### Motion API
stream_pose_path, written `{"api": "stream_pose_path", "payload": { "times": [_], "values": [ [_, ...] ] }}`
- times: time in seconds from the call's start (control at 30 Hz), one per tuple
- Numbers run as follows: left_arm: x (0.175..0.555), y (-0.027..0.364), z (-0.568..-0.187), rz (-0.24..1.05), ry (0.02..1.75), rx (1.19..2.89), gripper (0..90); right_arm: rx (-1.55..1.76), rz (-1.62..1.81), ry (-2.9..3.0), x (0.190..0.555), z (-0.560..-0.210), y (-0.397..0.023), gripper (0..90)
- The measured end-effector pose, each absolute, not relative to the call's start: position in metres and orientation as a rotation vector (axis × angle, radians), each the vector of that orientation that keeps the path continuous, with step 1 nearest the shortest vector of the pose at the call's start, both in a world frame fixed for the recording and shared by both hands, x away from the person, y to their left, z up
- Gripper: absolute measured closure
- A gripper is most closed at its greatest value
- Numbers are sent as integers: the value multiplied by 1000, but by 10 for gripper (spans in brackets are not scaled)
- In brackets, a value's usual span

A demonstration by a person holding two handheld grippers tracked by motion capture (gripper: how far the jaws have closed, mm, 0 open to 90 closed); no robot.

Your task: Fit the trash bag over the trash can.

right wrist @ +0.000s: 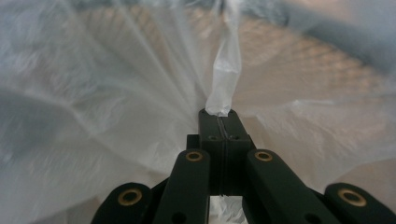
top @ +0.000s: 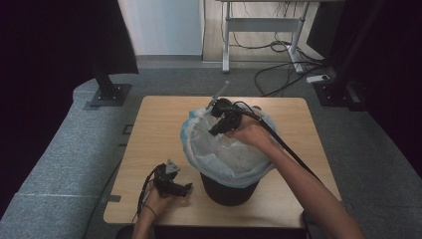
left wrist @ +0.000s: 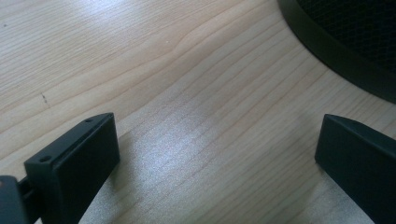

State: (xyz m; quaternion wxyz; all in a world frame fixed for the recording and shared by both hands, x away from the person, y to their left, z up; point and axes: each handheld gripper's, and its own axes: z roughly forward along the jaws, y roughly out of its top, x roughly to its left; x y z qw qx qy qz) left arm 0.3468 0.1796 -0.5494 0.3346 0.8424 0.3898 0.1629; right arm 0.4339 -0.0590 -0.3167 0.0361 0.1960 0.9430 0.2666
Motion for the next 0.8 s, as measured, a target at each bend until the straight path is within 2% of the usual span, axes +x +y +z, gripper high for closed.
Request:
{"api": "stream_pose_path", "payload": {
  "times": [0.03, 0.1, 0.13, 0.23, 0.33, 0.43, 0.57, 0.7, 0.8],
  "values": [
    [347, 180, -549, 425, 1017, 2199, 0, 603, 831, 2906, 433, -317, -60, 872],
    [347, 180, -549, 426, 1017, 2198, 0, 614, 892, 2893, 431, -311, -65, 692],
    [347, 180, -549, 426, 1017, 2198, 0, 610, 950, 2860, 429, -305, -69, 633],
    [347, 180, -549, 425, 1017, 2200, 0, 599, 1079, 2750, 425, -280, -89, 554],
    [347, 180, -549, 426, 1017, 2199, 0, 654, 1161, 2607, 426, -257, -113, 548],
    [347, 180, -549, 426, 1017, 2198, 0, 699, 1086, 2499, 433, -250, -130, 537],
    [347, 180, -549, 426, 1017, 2198, 0, 744, 980, 2513, 449, -263, -142, 561],
    [347, 180, -549, 425, 1017, 2199, 0, 748, 887, 2602, 461, -287, -146, 643],
    [347, 180, -549, 426, 1017, 2199, 0, 761, 813, 2679, 467, -301, -146, 664]
  ]
}}
